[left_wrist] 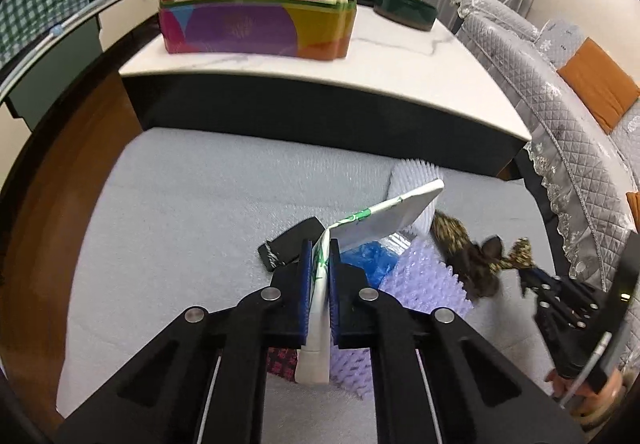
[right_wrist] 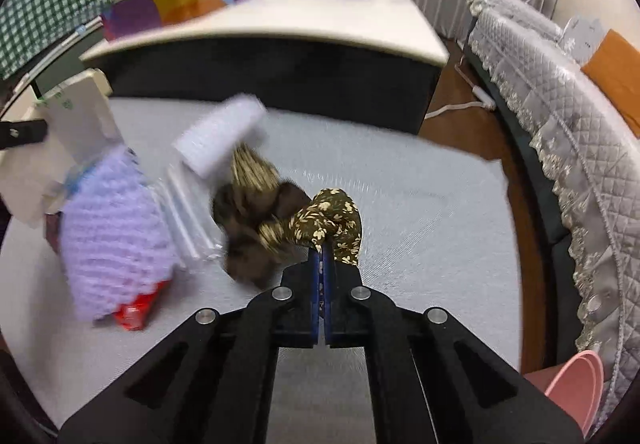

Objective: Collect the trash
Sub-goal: 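Grasp the white paper with the left tool while the right tool grasps the dark scrunchie, then carry the white paper and scrunchie over the pink wastebasket with both tools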

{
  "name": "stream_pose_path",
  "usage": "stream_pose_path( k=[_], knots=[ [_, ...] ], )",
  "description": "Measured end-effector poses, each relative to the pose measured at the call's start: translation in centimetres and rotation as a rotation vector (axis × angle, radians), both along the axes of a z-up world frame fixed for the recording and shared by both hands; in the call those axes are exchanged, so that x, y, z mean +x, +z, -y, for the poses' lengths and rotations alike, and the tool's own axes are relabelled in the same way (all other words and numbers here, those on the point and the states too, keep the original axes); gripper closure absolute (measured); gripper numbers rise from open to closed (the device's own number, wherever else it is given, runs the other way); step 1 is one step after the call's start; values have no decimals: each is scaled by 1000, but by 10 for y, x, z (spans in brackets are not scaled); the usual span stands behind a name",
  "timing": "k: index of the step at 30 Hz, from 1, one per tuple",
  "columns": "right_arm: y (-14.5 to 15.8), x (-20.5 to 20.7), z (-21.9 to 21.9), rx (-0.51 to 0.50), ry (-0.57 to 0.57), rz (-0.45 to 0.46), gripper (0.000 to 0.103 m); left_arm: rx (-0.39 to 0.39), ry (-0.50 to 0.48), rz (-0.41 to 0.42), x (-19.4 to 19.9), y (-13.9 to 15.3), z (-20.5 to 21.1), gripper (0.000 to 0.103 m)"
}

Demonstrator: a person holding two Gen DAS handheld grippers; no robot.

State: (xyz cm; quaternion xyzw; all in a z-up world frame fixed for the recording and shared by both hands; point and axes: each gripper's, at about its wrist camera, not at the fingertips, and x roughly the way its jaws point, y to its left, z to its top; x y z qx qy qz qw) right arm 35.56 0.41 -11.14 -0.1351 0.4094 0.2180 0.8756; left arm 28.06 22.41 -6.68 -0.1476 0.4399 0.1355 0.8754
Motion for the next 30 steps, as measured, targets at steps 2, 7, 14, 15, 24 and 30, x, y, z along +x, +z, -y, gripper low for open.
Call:
stream_pose_path(
  k=[2,7,14,15,24,30],
  knots=[
    [18,-11,4,15,9,22,102,22,11,25,-9,10,-2,95],
    [57,-47,22,60,1,44,102,69,34,91,-42,39,-1,95],
    [100,-100,47,78,9,101,102,91,1,159,-91,78,19,95],
    [107,-111,52,83,8,108,102,89,-4,166,-98,83,23,95],
    [126,-203,86,123,21,109,102,115,-128,184,-181,94,80,95],
    [118,-258,110,143,18,84,102,97,-197,148,-221,73,113,95]
  ],
)
